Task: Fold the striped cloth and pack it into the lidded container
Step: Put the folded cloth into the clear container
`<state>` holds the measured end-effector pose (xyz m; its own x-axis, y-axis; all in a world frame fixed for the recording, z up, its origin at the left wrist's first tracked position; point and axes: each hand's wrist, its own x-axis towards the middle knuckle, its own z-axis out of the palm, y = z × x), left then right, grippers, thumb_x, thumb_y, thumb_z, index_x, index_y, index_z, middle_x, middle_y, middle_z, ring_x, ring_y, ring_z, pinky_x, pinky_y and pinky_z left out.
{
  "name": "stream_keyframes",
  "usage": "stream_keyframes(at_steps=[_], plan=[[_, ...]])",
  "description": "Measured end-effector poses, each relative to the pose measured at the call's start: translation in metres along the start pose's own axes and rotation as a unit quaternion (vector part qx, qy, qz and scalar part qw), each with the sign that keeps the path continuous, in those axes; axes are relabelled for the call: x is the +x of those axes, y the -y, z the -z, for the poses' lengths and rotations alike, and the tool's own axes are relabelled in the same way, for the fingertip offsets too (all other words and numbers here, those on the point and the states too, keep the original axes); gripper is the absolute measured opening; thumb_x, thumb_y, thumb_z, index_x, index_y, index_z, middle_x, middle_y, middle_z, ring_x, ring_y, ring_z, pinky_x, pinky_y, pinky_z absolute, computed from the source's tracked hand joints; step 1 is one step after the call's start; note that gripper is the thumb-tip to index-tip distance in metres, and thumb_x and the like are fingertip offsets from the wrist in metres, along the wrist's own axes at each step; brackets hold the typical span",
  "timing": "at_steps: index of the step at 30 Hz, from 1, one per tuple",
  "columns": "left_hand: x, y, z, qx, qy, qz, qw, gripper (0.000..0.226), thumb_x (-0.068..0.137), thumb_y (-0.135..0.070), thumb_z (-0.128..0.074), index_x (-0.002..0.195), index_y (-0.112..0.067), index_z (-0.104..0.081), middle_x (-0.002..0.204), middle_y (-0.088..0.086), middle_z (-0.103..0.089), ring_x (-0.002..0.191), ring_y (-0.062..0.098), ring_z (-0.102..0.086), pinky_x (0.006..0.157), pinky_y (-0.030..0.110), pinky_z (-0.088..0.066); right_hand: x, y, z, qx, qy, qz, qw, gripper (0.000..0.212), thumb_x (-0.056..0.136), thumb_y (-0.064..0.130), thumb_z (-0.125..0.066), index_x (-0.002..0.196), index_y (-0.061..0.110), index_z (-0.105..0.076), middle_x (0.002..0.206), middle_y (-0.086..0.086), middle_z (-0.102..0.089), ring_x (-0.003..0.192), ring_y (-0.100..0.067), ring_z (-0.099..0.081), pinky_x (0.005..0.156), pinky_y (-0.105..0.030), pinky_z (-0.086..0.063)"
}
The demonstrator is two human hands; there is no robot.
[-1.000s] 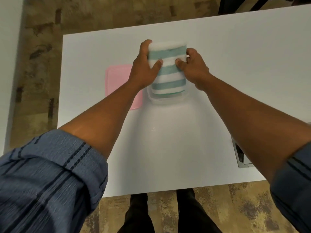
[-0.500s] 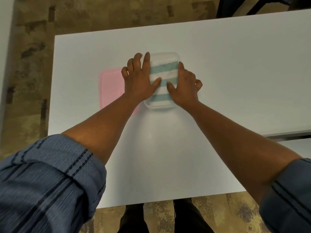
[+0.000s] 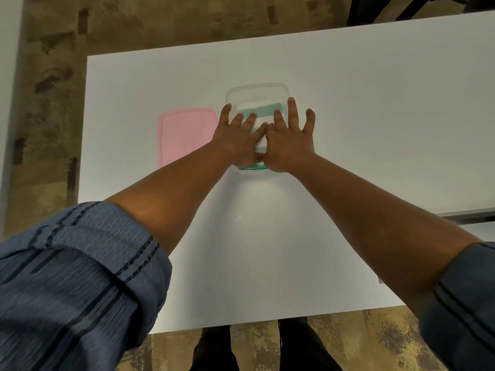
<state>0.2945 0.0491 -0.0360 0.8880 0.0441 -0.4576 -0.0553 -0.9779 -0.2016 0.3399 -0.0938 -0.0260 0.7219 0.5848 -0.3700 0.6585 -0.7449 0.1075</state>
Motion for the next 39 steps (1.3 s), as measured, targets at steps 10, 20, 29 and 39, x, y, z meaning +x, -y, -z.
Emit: stream_keyframes(at_steps=[10, 20, 29, 39], plan=[[-0.004, -0.004, -0.004, 0.014, -0.044, 0.004, 0.999, 0.101, 0.076, -0.089, -0.013, 0.162, -0.037, -0.015, 0.171, 0.008, -0.017, 0.156, 0.032, -0.021, 0.120, 0.065, 0.012, 0.014, 0.007, 0.010, -0.058, 0.066, 0.080, 0.993, 0.083, 0.098, 0.055, -0.045, 0.161, 0.007, -0.020, 0.166, -0.016, -0.027, 0.157, -0.027, -0.018, 0.125, -0.053, 0.004], [-0.012, -0.002, -0.002, -0.116, -0.095, 0.005, 0.989, 0.084, 0.084, -0.072, -0.041, 0.157, -0.031, -0.034, 0.167, 0.003, -0.031, 0.157, 0.028, -0.017, 0.120, 0.066, 0.012, 0.014, 0.001, 0.008, 0.009, -0.016, 0.081, 0.997, 0.080, 0.091, 0.054, -0.058, 0.155, 0.012, -0.036, 0.167, -0.016, -0.025, 0.157, -0.027, -0.015, 0.127, -0.050, 0.000], [-0.037, 0.011, -0.017, -0.527, -0.338, 0.230, 0.745, 0.029, 0.090, -0.005, -0.055, 0.117, -0.008, -0.064, 0.127, 0.012, -0.058, 0.113, 0.030, -0.060, 0.094, 0.033, -0.049, -0.004, -0.008, -0.002, 0.351, -0.160, -0.088, 0.918, 0.072, 0.089, 0.002, -0.045, 0.159, 0.010, -0.027, 0.169, -0.017, -0.017, 0.155, -0.033, -0.019, 0.122, -0.046, -0.026], [-0.040, 0.020, -0.074, -0.503, -0.118, 0.307, 0.799, 0.038, 0.088, -0.037, -0.073, 0.107, -0.008, -0.058, 0.097, 0.004, -0.060, 0.086, 0.025, -0.055, 0.072, 0.032, -0.041, -0.002, -0.012, -0.021, 0.544, -0.081, -0.171, 0.817, 0.067, 0.088, 0.000, -0.040, 0.153, 0.015, -0.032, 0.142, -0.006, -0.056, 0.122, -0.029, -0.057, 0.100, -0.043, -0.052]])
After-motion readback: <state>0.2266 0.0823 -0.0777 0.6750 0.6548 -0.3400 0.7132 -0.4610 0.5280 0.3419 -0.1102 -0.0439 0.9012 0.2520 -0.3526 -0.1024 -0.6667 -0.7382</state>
